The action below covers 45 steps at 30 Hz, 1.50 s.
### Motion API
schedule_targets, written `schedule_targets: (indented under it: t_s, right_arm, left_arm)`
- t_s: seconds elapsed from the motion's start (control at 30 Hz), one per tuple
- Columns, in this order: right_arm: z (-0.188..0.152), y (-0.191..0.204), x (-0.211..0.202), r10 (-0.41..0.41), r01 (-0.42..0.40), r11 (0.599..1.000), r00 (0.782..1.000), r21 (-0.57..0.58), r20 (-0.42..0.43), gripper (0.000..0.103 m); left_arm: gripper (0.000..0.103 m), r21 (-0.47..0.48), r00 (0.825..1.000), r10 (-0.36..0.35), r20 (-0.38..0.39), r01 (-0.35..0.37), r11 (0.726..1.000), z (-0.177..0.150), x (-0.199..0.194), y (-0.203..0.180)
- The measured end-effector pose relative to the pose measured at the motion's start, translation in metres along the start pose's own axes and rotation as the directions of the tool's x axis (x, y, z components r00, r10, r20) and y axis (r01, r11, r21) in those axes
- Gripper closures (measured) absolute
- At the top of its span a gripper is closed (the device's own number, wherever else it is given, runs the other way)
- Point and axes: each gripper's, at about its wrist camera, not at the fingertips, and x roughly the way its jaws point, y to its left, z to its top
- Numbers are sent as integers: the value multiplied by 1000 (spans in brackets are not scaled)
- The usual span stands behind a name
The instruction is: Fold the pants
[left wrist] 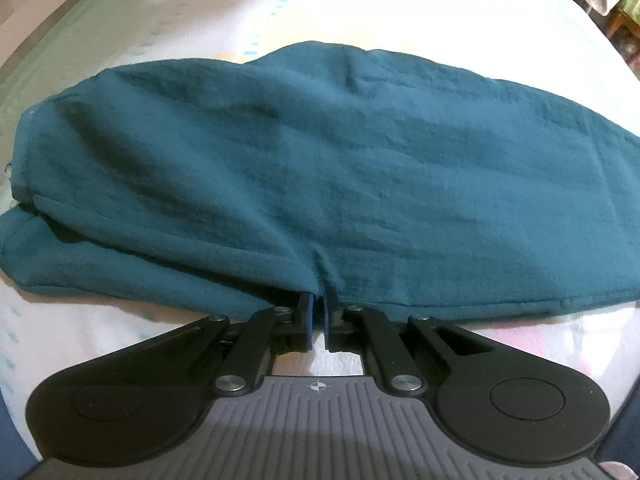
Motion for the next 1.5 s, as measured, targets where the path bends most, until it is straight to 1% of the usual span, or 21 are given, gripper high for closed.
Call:
schedule_targets:
  t_s: [0.03,0.1,0.17,0.2,0.33,0.43,0.5,0.63,0.73,0.83,0.97,1.03,1.1,1.17,1.23,1.3,1.33,1.37,1.4,1.47,1.5]
  right_arm:
    - [1,2,-2,2,-2,1000,1000,2,-6,86]
    - [3,0,-8,-2,2,1000,1000,25,-4,80]
    - [4,0,-15,-12,11,999,1000,39,15,65]
    - [3,0,-18,-16,15,999,1000,39,25,64]
    - [-1,4,-37,-26,25,999,997,22,75,64]
    - [-3,11,-51,-33,32,999,992,8,125,64]
    - [-6,17,-64,-20,24,1000,988,-20,156,64]
    - [-14,45,-86,52,-30,993,982,-118,184,64]
    - [-28,77,-97,134,-96,972,976,-216,171,64]
    - [-49,116,-100,217,-164,930,968,-329,129,64]
    - [-90,174,-100,331,-276,838,943,-471,36,63]
    - [-111,202,-97,367,-323,787,930,-525,-21,64]
    - [-133,228,-94,387,-357,740,919,-570,-73,63]
    - [-154,254,-88,398,-385,691,909,-612,-122,63]
    - [-171,273,-83,400,-404,656,902,-637,-160,63]
    - [-185,290,-77,396,-421,629,897,-654,-197,63]
    - [-190,297,-75,393,-429,618,894,-659,-214,63]
    - [-196,304,-73,391,-437,607,892,-663,-229,63]
    - [-200,310,-72,389,-441,600,890,-667,-238,63]
    - [-210,317,-72,387,-443,581,888,-682,-247,63]
    - [-211,320,-72,386,-442,574,889,-690,-247,63]
  left_arm:
    - [96,2,1000,2,2,-2,1000,0,-2,0]
    - [96,12,1000,8,-1,-8,1000,0,-5,0]
    - [96,17,1000,10,-6,-10,1000,-2,-7,-1]
    - [96,16,1000,12,-9,-12,1000,-5,-10,-1]
    - [96,27,1000,-4,-13,4,1000,-17,-23,1]
    - [96,47,1000,6,-1,-5,999,-24,-33,3]
    - [96,46,1000,10,12,-11,999,-25,-41,9]
    - [96,9,999,31,37,-31,999,-17,-54,34]
    - [96,-30,995,82,61,-80,996,-4,-60,62]
    - [96,-77,985,146,94,-139,987,10,-71,95]
    - [96,-143,965,229,131,-210,967,31,-83,144]
    - [96,-161,959,246,138,-224,961,41,-86,168]
    - [96,-178,967,216,137,-190,965,47,-87,188]
    - [88,-202,981,146,126,-118,972,52,-83,208]
    - [88,-241,991,68,117,-38,970,52,-80,222]
    - [87,-256,994,-15,111,43,966,52,-72,233]
    - [86,-260,994,-33,106,60,964,53,-68,236]
    - [86,-252,994,-24,104,49,966,53,-64,236]
    - [86,-232,994,3,106,22,973,53,-61,236]
    - [76,-180,993,44,109,-24,983,54,-57,232]
    - [75,-154,993,52,108,-35,988,54,-53,229]
